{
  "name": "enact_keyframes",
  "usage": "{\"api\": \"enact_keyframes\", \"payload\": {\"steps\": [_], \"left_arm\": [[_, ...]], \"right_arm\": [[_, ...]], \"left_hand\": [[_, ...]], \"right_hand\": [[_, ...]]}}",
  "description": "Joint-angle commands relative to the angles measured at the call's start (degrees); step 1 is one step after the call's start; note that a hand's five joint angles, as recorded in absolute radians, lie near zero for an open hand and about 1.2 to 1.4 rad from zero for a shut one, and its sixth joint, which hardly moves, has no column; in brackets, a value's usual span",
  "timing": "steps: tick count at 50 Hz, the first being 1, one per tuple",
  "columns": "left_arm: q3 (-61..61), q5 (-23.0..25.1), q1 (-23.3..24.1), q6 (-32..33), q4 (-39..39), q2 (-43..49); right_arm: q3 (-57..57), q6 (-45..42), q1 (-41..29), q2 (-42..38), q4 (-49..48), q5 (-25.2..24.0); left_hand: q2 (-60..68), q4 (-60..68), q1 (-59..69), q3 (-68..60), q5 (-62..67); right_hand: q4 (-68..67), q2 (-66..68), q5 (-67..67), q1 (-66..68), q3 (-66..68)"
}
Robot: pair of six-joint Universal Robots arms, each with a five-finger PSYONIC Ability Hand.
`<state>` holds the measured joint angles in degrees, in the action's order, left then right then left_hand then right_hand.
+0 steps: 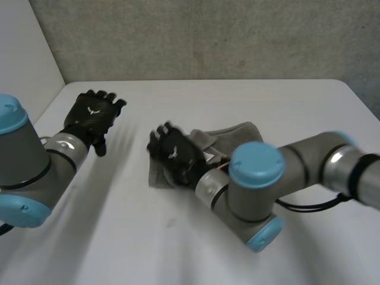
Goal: Fold the towel.
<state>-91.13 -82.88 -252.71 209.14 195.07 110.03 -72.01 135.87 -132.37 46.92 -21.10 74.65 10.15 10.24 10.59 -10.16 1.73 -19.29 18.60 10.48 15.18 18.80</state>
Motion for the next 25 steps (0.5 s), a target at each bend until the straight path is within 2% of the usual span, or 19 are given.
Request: {"api": "enact_keyframes", "payload": {"steps": [1,5,6,11,13,16,18,25], "left_arm": [[3.14,-0.18,3.97,-6.44,3.3,0.54],[6.48,0.0,8.27,-13.56,3.65,1.76],[6.49,0.0,8.29,-13.58,3.65,1.77],[9.92,0.26,12.86,-19.82,3.57,4.93],[11.93,0.61,16.09,-22.54,3.48,8.43],[13.0,0.62,17.69,-23.16,3.39,10.47],[15.18,0.53,19.62,-23.25,3.13,14.93],[19.41,0.0,20.24,-23.16,1.37,22.51]], "right_arm": [[-8.57,16.68,7.98,13.52,1.14,4.62],[-12.53,21.7,11.41,16.7,3.95,5.24],[-14.46,22.93,13.26,17.41,5.18,5.32],[-19.12,23.65,17.48,17.94,6.95,5.41],[-20.53,23.56,18.1,18.21,6.87,5.33],[-22.29,23.56,18.98,18.65,6.87,5.33],[-22.83,23.56,19.43,18.65,6.87,5.33],[-23.71,23.3,19.6,17.42,6.16,5.59]], "left_hand": [[2.41,2.33,1.98,-2.41,0.84],[3.26,3.17,2.82,-3.25,1.68],[3.26,3.17,2.82,-3.25,1.68],[4.6,4.52,4.17,-4.59,3.03],[4.77,4.69,4.34,-4.76,3.19],[4.77,4.69,4.34,-4.76,3.19],[4.77,4.69,4.34,-4.76,3.19],[5.11,5.02,4.67,-5.1,3.53]], "right_hand": [[9.29,-8.6,-10.48,-5.18,-8.8],[9.29,-8.6,-10.48,-5.18,-8.8],[9.29,-8.6,-10.48,-5.18,-8.8],[9.29,-8.6,-10.48,-5.18,-8.8],[9.29,-8.6,-10.48,-5.18,-8.8],[9.29,-8.6,-10.48,-5.18,-8.8],[9.29,-8.6,-10.48,-5.18,-8.8],[6.69,-6.01,-7.89,-2.58,-6.21]]}}
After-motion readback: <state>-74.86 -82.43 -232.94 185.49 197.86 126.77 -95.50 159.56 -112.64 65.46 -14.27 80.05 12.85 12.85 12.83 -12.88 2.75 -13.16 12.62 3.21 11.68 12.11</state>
